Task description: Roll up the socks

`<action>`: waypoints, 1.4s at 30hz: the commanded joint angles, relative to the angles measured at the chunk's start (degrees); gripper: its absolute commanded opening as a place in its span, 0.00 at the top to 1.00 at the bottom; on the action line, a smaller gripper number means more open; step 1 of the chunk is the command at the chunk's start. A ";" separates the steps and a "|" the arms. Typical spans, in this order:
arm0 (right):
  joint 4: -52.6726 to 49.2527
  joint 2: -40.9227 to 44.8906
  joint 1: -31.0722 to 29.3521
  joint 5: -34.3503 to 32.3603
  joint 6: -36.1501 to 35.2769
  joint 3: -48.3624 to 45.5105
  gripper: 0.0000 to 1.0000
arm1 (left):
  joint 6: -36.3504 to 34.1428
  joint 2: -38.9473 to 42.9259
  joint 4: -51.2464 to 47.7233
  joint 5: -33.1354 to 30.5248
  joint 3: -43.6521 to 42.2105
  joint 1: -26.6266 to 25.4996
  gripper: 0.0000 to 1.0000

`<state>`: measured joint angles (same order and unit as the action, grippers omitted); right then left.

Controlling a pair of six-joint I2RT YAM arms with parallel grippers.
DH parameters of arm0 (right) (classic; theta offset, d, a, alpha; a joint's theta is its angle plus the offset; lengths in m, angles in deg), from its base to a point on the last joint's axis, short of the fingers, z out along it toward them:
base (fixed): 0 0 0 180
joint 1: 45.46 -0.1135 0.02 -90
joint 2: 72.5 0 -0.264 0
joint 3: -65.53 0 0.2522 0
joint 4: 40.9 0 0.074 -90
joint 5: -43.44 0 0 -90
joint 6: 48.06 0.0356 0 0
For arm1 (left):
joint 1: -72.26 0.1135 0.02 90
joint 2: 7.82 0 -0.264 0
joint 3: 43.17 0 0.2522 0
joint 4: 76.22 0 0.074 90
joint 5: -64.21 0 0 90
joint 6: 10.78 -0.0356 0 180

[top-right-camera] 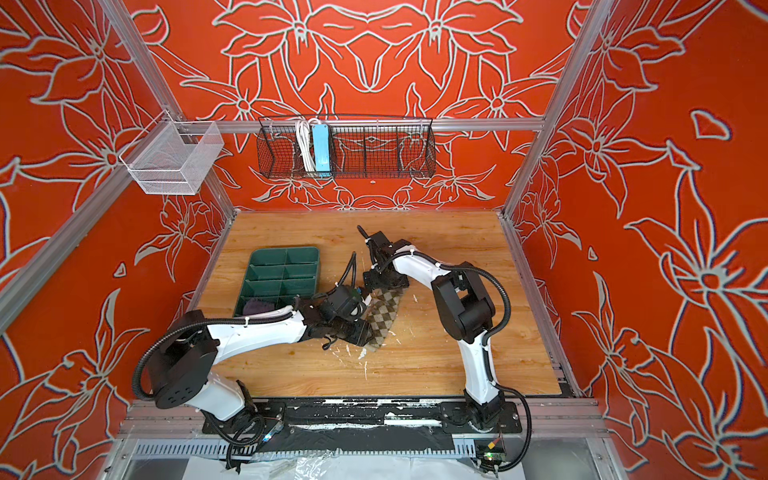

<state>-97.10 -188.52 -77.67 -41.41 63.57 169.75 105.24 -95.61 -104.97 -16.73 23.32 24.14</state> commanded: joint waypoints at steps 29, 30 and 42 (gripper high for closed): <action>11.73 -3.40 1.57 7.95 5.56 -5.78 0.02 | -10.27 24.99 -10.81 -8.34 1.83 11.71 0.17; 12.52 -4.21 1.54 8.96 5.38 -5.35 0.02 | -10.47 25.07 -11.23 -8.62 2.30 11.72 0.17; 7.42 -9.61 1.30 15.94 -2.12 9.73 0.02 | -28.66 30.26 -9.62 4.49 -0.40 11.73 0.11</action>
<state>-85.53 -198.51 -76.58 -26.77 65.03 177.58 85.68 -66.69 -114.67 -18.13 24.28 35.57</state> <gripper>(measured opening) 0.977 0.891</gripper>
